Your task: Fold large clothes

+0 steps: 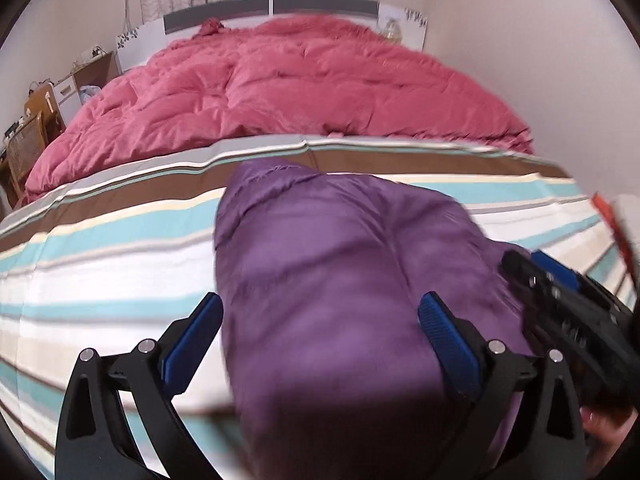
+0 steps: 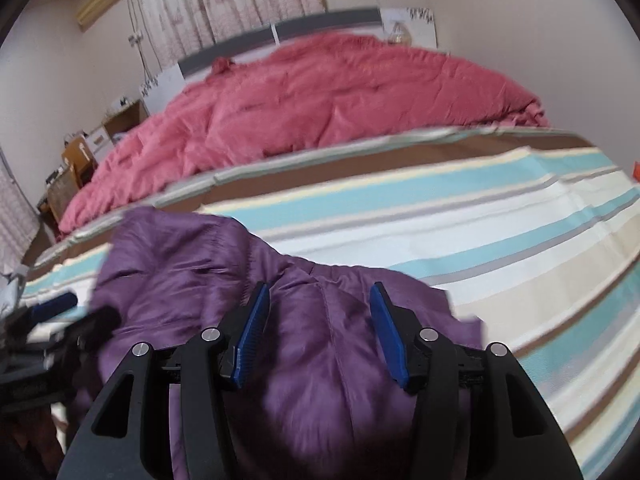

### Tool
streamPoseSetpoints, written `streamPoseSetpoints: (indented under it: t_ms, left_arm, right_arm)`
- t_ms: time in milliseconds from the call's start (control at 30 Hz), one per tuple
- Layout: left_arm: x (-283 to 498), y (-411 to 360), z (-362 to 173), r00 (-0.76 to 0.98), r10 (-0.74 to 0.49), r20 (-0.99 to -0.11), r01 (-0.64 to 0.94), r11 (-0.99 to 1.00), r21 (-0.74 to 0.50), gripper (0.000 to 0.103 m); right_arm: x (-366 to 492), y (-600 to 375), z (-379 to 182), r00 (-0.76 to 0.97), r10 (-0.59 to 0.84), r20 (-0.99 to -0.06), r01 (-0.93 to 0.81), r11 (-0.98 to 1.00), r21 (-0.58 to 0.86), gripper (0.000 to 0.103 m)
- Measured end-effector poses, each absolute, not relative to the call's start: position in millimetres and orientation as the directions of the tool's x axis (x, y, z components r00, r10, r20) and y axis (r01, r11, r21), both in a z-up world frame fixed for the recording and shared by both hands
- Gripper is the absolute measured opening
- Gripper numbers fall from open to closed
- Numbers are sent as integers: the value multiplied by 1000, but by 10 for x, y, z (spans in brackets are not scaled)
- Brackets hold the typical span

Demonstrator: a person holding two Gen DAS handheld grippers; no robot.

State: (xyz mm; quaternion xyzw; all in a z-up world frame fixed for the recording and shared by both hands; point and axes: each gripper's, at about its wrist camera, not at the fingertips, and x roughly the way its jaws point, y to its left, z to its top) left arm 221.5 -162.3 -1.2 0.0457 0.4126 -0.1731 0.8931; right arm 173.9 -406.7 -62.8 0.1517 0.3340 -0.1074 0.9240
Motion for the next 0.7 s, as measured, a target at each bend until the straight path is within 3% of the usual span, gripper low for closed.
streamPoseSetpoints:
  t_ms: [133, 200, 300, 400, 600, 700]
  left_arm:
    - [1738, -1547, 40, 644, -300, -704, 376, 925, -50, 99]
    - [1633, -1614, -51, 651, -281, -705, 396, 918, 1, 99]
    - [1609, -1687, -217, 669, -254, -698, 408, 911, 59, 100]
    - [1729, -1644, -355, 624, -277, -731, 403, 915, -2, 100]
    - [1716, -1618, -315, 613, -284, -738, 414, 910, -6, 100]
    - [1640, -1479, -220, 609, -312, -729, 411, 910, -46, 101]
  right_arm:
    - [1293, -3886, -424, 788, -69, -612, 252, 943, 219, 52]
    - [1204, -3829, -487, 784, -68, -617, 251, 944, 214, 58]
    - [1210, -3766, -695, 762, -90, -641, 265, 947, 182, 59]
    - [1250, -3715, -845, 768, -126, -628, 268, 954, 137, 59]
    - [1214, -3779, -808, 757, -95, -646, 258, 953, 162, 61]
    - [1039, -3858, -647, 772, -83, -631, 268, 941, 205, 73]
